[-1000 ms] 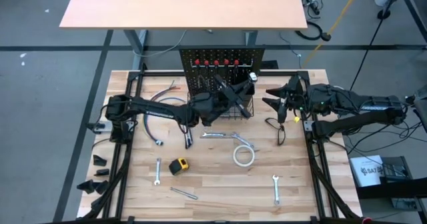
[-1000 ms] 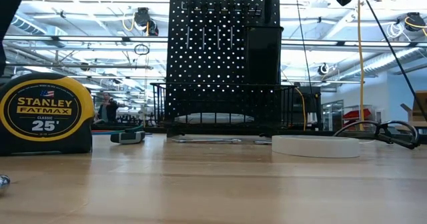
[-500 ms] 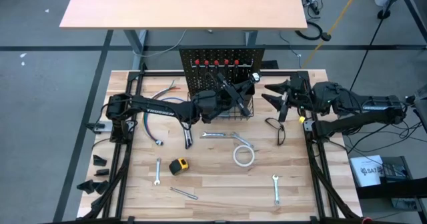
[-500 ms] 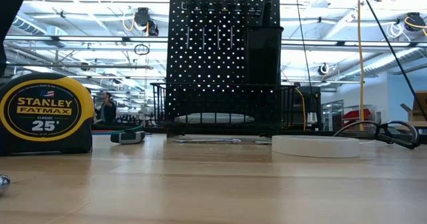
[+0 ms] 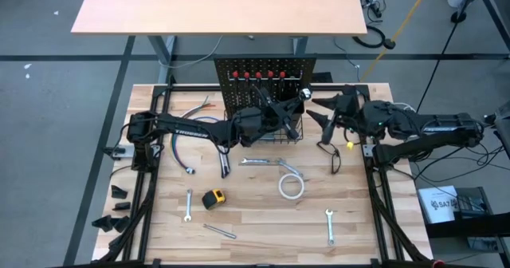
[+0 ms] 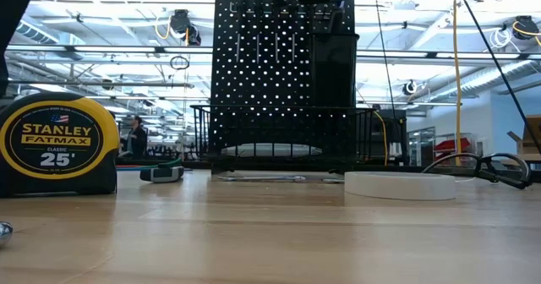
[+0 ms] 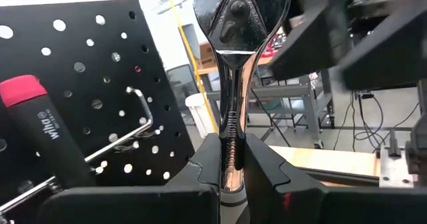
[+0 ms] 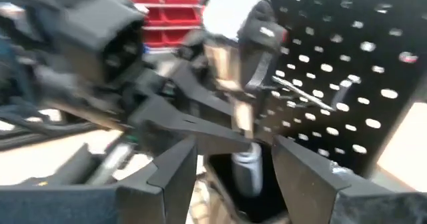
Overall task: Hang tools onto peg board
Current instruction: Put the ratchet wrench into the pegboard bin
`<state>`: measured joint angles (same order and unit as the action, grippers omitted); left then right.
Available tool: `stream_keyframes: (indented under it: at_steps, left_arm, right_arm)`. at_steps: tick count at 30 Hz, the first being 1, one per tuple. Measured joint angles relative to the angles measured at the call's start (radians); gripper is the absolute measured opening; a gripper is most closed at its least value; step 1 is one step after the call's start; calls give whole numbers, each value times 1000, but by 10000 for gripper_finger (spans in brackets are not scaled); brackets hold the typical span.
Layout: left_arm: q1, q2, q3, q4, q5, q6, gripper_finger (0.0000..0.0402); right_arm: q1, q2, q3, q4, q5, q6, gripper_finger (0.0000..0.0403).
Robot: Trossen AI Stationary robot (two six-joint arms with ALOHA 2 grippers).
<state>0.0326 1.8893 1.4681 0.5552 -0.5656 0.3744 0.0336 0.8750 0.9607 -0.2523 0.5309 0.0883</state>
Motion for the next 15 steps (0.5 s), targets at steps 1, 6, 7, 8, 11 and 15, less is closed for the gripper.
stream_keyframes:
  at_steps: [1, 6, 7, 8, 11, 15]
  left_arm:
    - [0, 0, 0, 1, 0, 0, 28]
    - [2, 0, 0, -15, 0, -3, 28]
    - [2, 0, 0, -20, 0, -3, 28]
    - [2, 0, 0, -23, 0, -3, 28]
    - [1, 0, 0, -26, 0, -3, 28]
    - [1, 0, 0, -26, -19, -3, 28]
  right_arm:
    - [-1, 2, 0, -1, 21, -7, 187]
    - [-2, 0, 0, 54, 41, -55, 187]
    - [-2, 0, 0, 79, 35, -58, 187]
    - [-2, 0, 0, 101, 21, -63, 187]
    - [-2, 4, 0, 169, 20, -64, 187]
    - [-8, 18, 0, 206, 21, -32, 187]
